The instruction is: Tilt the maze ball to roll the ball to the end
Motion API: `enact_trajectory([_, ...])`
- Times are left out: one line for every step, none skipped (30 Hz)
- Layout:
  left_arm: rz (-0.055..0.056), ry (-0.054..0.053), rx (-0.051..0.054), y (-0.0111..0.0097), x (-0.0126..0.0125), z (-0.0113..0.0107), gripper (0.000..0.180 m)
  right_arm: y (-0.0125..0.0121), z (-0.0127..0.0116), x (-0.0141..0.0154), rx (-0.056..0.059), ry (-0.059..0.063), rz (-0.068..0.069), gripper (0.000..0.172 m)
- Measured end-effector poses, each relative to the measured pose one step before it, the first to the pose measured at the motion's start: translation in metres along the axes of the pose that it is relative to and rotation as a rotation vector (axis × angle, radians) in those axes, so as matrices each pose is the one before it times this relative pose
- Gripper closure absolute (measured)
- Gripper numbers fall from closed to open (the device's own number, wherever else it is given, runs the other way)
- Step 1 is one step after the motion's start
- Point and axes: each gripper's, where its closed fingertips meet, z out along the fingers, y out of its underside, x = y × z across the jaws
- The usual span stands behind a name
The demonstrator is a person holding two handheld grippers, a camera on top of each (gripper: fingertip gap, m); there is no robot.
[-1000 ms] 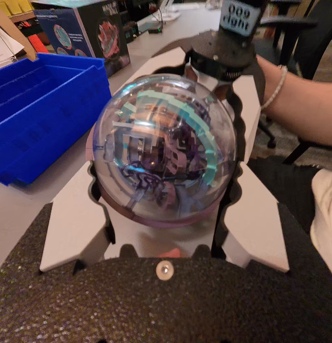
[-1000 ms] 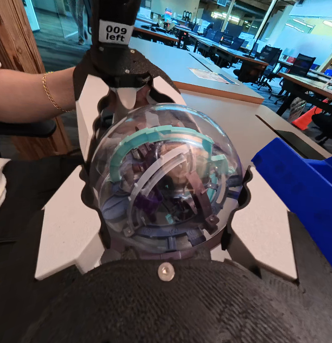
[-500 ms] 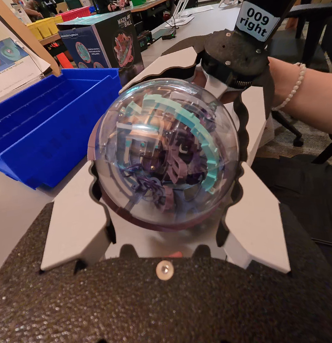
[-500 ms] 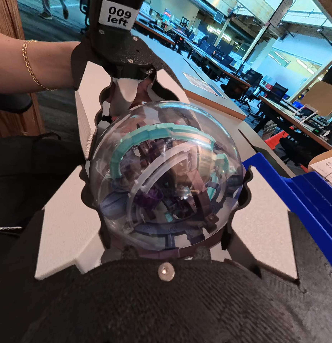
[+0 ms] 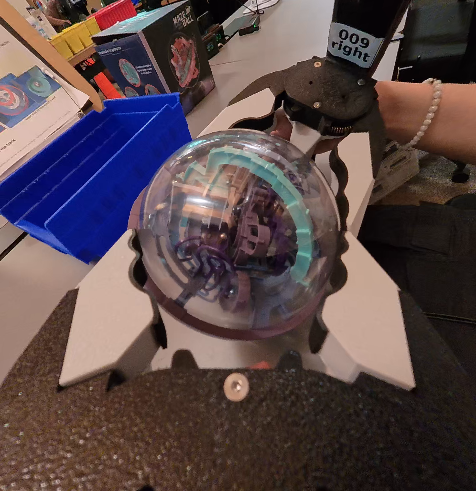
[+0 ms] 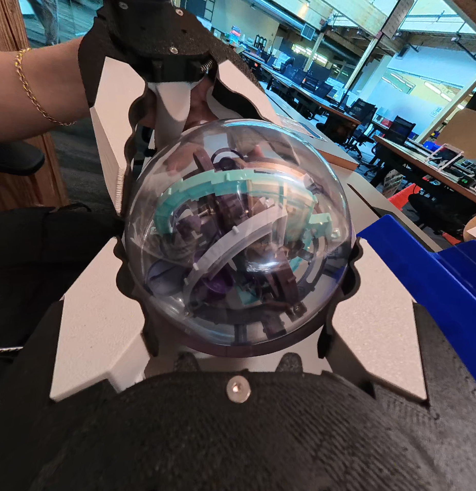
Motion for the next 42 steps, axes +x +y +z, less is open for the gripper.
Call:
enact_trajectory([-0.0034,0.0019,0.0033,0.00013,-0.00027,-0.0001,0.042,-0.00013,0.00016,0.00016,-0.0014,0.0005,0.0009,0.014])
enact_trajectory([-0.0035,0.0015,0.0023,0.0002,-0.00027,-0.00006,0.042,-0.00005,0.00034,0.00009,-0.0006,0.0004,0.0012,0.014])
enact_trajectory([-0.004,0.0016,0.002,0.00028,-0.0003,-0.00011,0.042,-0.00029,0.00046,0.00011,0.0011,0.0006,0.0015,0.014])
enact_trajectory([-0.007,0.0024,0.0021,0.00042,-0.00047,-0.00019,0.042,-0.00026,0.00038,0.00019,0.0002,0.0016,0.0027,0.014])
enact_trajectory([-0.0097,0.0035,0.0046,0.00028,-0.00065,-0.00022,0.042,-0.00027,0.00071,0.00037,-0.0029,0.002,0.0042,0.014])
enact_trajectory([-0.0082,0.0042,0.0077,0.00019,-0.00061,-0.00036,0.042,-0.00027,0.0007,0.00011,-0.0044,0.0014,0.0037,0.014])
enact_trajectory([-0.0113,0.0052,0.0084,0.00024,-0.00055,-0.00031,0.041,-0.00068,0.00066,-0.00003,-0.0026,0.0004,0.0052,0.014])
enact_trajectory([-0.0168,0.0079,0.0071,0.00034,-0.00029,-0.00035,0.041,-0.00113,0.0004,-0.00024,0.0008,-0.0006,0.0076,0.014])
enact_trajectory([-0.0224,0.0114,0.0076,0.0003,-0.00013,-0.00023,0.041,-0.00161,0.00005,-0.00025,0.0043,-0.0017,0.0099,0.014])
enact_trajectory([-0.0267,0.0148,0.0112,0.00038,0.00009,0.00012,0.041,-0.00197,-0.00037,-0.00026,0.0072,-0.0024,0.0106,0.014])
enact_trajectory([-0.0311,0.0183,0.0151,0.00041,0.00035,0.00059,0.041,-0.00235,-0.00081,0.00001,0.0101,-0.0034,0.0102,0.015])
enact_trajectory([-0.0379,0.0232,0.015,0.00088,0.00071,0.00094,0.041,-0.00331,-0.00128,-0.00017,0.0135,-0.0046,0.0079,0.014])
enact_trajectory([-0.0415,0.0262,0.0096,0.00144,0.00094,0.00128,0.041,-0.00352,-0.00137,-0.00005,0.0136,-0.0036,0.0047,0.015])
enact_trajectory([-0.0405,0.0185,0.007,0.00141,-0.00017,0.00123,0.041,-0.00269,-0.00151,0.00146,0.0073,0.008,0.0013,0.016])
enact_trajectory([-0.0371,-0.0017,0.0061,0.00113,-0.00312,0.00126,0.041,0.00116,-0.00068,0.00351,-0.0133,0.0193,0.0023,0.018])
enact_trajectory([-0.0285,-0.0101,0.0037,0.00085,-0.00409,0.00108,0.041,0.00066,-0.00024,0.00392,-0.003,0.02,0.0007,0.02])
enact_trajectory([-0.0192,-0.0022,0.0054,0.00023,-0.00232,0.00081,0.041,-0.00006,-0.00006,0.00203,0.0081,0.0092,0.0064,0.02])
enact_trajectory([-0.0119,0.0,0.0062,-0.00037,-0.00093,0.00015,0.042,0.00027,0.00002,0.00121,0.0079,0.0028,0.0174,0.021])
enact_trajectory([-0.0107,-0.0011,0.0019,-0.0002,-0.0008,0.0,0.042,0.00021,0.00008,0.00108,0.0072,0.0008,0.0153,0.021])
enact_trajectory([-0.0064,-0.0014,-0.0002,0.0,-0.00047,0.00007,0.041,0.00012,-0.00001,0.00051,0.0052,-0.0003,0.0087,0.021])
enact_trajectory([-0.0022,-0.0015,-0.0019,0.00001,-0.00011,-0.00002,0.041,0.0,0.00009,0.00016,0.0023,-0.0004,0.0031,0.021])
enact_trajectory([0.0,-0.0011,-0.0029,0.00022,0.00005,-0.00017,0.042,0.00009,0.00018,-0.00025,-0.0005,-0.0002,-0.0004,0.021])
enact_trajectory([0.0004,-0.0005,-0.0029,0.00021,0.00002,-0.00021,0.042,0.00008,0.00027,-0.00025,-0.0015,0.0002,-0.0012,0.02])
enact_trajectory([-0.0003,-0.0003,-0.0022,0.00021,0.0,-0.00018,0.042,0.00018,0.00045,-0.00013,-0.0026,0.0017,-0.0014,0.02])
enact_trajectory([-0.0015,-0.001,-0.0017,-0.00002,-0.00009,-0.00001,0.042,0.00072,0.00048,0.0,-0.0051,0.002,-0.0022,0.019])
enact_trajectory([-0.0021,-0.0019,-0.0013,-0.00011,-0.00014,0.00015,0.042,0.00106,0.00039,0.00001,-0.0076,0.0012,-0.0033,0.018])
enact_trajectory([-0.0022,-0.0033,-0.0011,-0.00014,-0.00005,0.0003,0.042,0.00171,0.00026,-0.00003,-0.0113,0.0014,-0.0102,0.017])
enact_trajectory([-0.0013,-0.0038,-0.0013,-0.00034,0.00007,0.00044,0.042,0.00217,0.00027,-0.00019,-0.013,0.0018,-0.0153,0.015])
enact_trajectory([0.0,-0.0034,-0.0016,-0.00013,0.00011,0.00028,0.041,0.00161,0.00008,-0.00039,-0.0094,0.0008,-0.0141,0.014])
enact_trajectory([0.0045,-0.0019,-0.0034,0.00012,0.00032,-0.00004,0.042,-0.00009,-0.00038,-0.00046,0.0008,-0.0016,-0.0041,0.014])
enact_trajectory([0.0049,-0.0011,-0.0048,0.00035,0.00045,-0.00023,0.042,0.0005,-0.00049,-0.00062,-0.0023,-0.0032,-0.0117,0.014])
enact_trajectory([0.0052,-0.0014,-0.0047,0.0002,0.00045,-0.00012,0.042,0.0009,-0.00056,-0.00081,-0.0056,-0.0033,-0.0146,0.014])
enact_trajectory([0.0048,-0.0018,-0.0047,0.00016,0.00046,0.0,0.042,0.0011,-0.0006,-0.00052,-0.0071,-0.0031,-0.0131,0.014])
enact_trajectory([0.0046,-0.0018,-0.0044,0.00008,0.00034,0.00006,0.042,0.00112,-0.00076,-0.0006,-0.0082,-0.0034,-0.014,0.014])
enact_trajectory([0.0039,-0.002,-0.0039,0.00009,0.00044,0.00016,0.042,0.00133,-0.00066,-0.00041,-0.0083,-0.0024,-0.0137,0.014])
enact_trajectory([0.0021,-0.0025,-0.0032,-0.00016,0.00015,0.00021,0.042,0.00072,-0.00043,-0.00017,-0.003,-0.0005,-0.0052,0.014])
enact_trajectory([-0.0032,-0.0014,-0.0023,-0.00003,0.00015,0.00024,0.042,0.00001,-0.00008,0.00009,0.0033,-0.0005,0.0047,0.014])
enact_trajectory([-0.0154,0.0034,0.0007,-0.00021,0.00018,0.00014,0.042,-0.00059,-0.00019,-0.00002,0.0088,-0.0032,0.0169,0.014])
enact_trajectory([-0.0307,0.0102,0.0035,-0.00028,0.00016,-0.00007,0.042,-0.00123,-0.00006,0.00002,0.0131,-0.0063,0.0327,0.014])
enact_trajectory([-0.0474,0.0183,0.0054,-0.00039,0.00032,-0.00021,0.042,-0.00199,-0.00011,0.0,0.0167,-0.0089,0.047,0.014])
enact_trajectory([-0.0611,0.025,0.0046,0.00008,0.00048,-0.00021,0.041,-0.00273,-0.0001,-0.00015,0.0197,-0.0106,0.0538,0.014])
enact_trajectory([-0.0661,0.0258,0.0033,0.00031,0.00017,-0.00012,0.041,-0.00226,-0.00013,-0.00007,0.0162,-0.0098,0.0529,0.015])
